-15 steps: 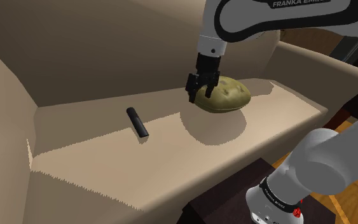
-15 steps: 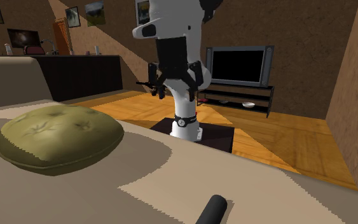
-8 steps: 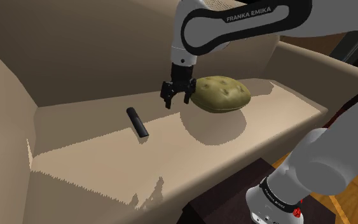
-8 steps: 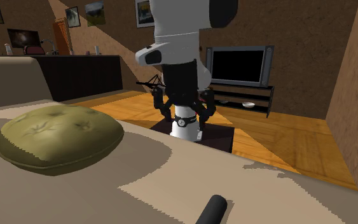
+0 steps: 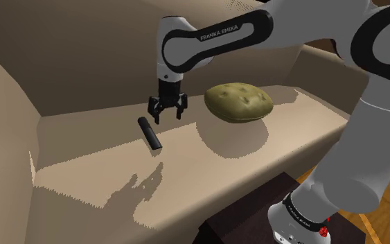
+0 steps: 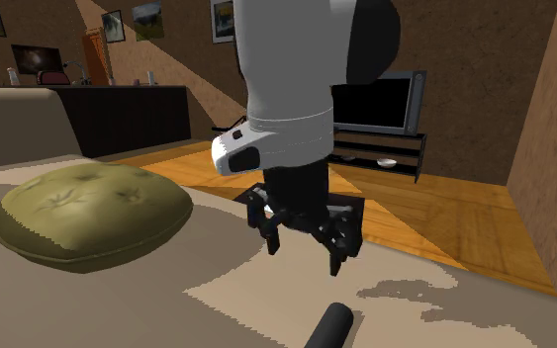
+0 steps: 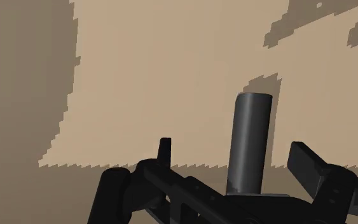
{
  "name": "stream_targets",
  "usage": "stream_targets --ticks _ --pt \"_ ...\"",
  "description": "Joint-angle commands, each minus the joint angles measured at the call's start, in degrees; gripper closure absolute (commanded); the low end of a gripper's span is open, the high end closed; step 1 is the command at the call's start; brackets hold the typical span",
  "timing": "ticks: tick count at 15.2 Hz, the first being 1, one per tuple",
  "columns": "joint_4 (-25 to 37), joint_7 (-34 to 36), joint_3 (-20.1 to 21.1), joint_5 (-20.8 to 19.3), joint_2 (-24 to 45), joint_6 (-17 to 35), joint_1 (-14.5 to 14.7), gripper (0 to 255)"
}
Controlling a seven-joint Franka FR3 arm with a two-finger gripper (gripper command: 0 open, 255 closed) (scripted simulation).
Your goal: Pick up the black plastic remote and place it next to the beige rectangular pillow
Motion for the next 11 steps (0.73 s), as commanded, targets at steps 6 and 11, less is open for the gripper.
stream_targets --ticks 6,11 --pt "15.4 5.8 -0.8 -2.8 15.9 -0.4 3.2 0" --pt "13.0 5.9 -0.9 -3.0 17.0 3.1 3.4 0"
